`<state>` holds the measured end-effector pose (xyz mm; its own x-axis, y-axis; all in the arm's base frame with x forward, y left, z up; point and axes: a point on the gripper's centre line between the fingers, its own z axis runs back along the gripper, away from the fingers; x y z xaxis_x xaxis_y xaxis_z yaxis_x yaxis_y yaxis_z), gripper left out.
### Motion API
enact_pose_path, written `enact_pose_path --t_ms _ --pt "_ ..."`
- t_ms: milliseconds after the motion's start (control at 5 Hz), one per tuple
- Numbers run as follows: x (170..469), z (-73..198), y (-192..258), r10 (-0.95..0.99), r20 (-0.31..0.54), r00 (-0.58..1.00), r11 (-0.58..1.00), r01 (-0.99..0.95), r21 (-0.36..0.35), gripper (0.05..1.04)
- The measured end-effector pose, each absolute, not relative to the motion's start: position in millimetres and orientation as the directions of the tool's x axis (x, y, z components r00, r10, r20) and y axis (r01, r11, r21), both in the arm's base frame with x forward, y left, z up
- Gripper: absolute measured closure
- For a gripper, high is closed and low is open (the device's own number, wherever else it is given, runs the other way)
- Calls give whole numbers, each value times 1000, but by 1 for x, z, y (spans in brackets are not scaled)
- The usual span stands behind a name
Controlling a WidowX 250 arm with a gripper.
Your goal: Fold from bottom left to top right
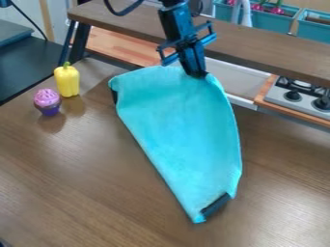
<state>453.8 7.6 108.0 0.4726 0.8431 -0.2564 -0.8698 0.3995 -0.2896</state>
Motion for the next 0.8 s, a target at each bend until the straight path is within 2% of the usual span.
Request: enact_pose_path --t_ms 200,400,800 --pt "461 92 -2 837 -249 488 423 -865 -271 1011" --pt "464 89 -4 841 -215 496 439 -859 -265 862" --pt "463 75 -5 832 -203 517 464 -848 -256 282"
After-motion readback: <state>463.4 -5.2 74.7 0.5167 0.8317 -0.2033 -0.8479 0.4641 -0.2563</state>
